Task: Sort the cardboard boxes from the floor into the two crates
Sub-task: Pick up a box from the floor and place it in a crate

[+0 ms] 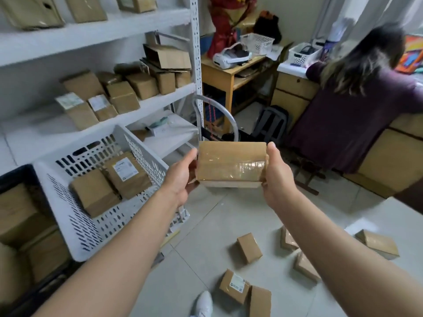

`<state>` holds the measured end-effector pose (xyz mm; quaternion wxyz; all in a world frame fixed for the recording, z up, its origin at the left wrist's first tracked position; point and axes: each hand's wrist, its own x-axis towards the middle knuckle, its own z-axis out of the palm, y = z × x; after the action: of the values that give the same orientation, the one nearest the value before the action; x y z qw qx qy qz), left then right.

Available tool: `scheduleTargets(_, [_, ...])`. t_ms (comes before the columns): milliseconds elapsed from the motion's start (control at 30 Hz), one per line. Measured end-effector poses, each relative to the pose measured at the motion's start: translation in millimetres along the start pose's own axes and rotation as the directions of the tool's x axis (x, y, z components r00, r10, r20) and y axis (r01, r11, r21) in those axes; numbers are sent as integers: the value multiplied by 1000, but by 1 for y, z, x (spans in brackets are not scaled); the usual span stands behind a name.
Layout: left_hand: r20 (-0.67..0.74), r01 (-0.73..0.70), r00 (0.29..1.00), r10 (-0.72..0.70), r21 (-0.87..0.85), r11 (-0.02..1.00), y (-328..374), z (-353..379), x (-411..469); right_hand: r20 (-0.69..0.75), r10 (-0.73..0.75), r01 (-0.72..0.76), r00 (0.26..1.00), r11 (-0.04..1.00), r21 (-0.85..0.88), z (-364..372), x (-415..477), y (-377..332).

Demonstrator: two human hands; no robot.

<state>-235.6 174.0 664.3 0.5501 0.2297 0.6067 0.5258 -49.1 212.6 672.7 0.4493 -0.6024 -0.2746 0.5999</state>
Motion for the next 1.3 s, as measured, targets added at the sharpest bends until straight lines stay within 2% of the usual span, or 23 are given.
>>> scheduleTargets(200, [-161, -53, 987, 29, -145, 988, -9, -30, -48, 167, -28, 41, 986, 997, -73, 16, -36, 11])
scheduleTargets(333, [-183, -116, 981, 69, -262, 958, -5, -60, -61, 238, -21, 47, 971, 993, -105, 34, -47, 23])
scheduleTargets(500, [-252, -146, 965, 70, -298, 943, 4, -99, -59, 335, 1, 53, 942, 987, -153, 79, -51, 40])
scheduleTargets(700, [-400, -167, 916, 35, -300, 939, 21, -175, -29, 397, 15, 76, 918, 974, -213, 174, -48, 67])
scheduleTargets(833, [-496, -99, 863, -92, -345, 933, 17, -233, 2, 395, 74, 62, 916, 945, -321, 241, -34, 95])
scheduleTargets(933, [-535, -18, 821, -202, -378, 926, 8, -279, 30, 366, 171, -1, 915, 907, -421, 292, -16, 123])
scheduleTargets(1067, [-512, 99, 797, -320, -412, 906, -8, -314, 59, 324, 277, -85, 905, 862, -500, 331, 7, 155])
scheduleTargets(1300, [-415, 331, 735, -537, -470, 818, -33, -327, 102, 265, 425, -175, 866, 752, -636, 360, 51, 189])
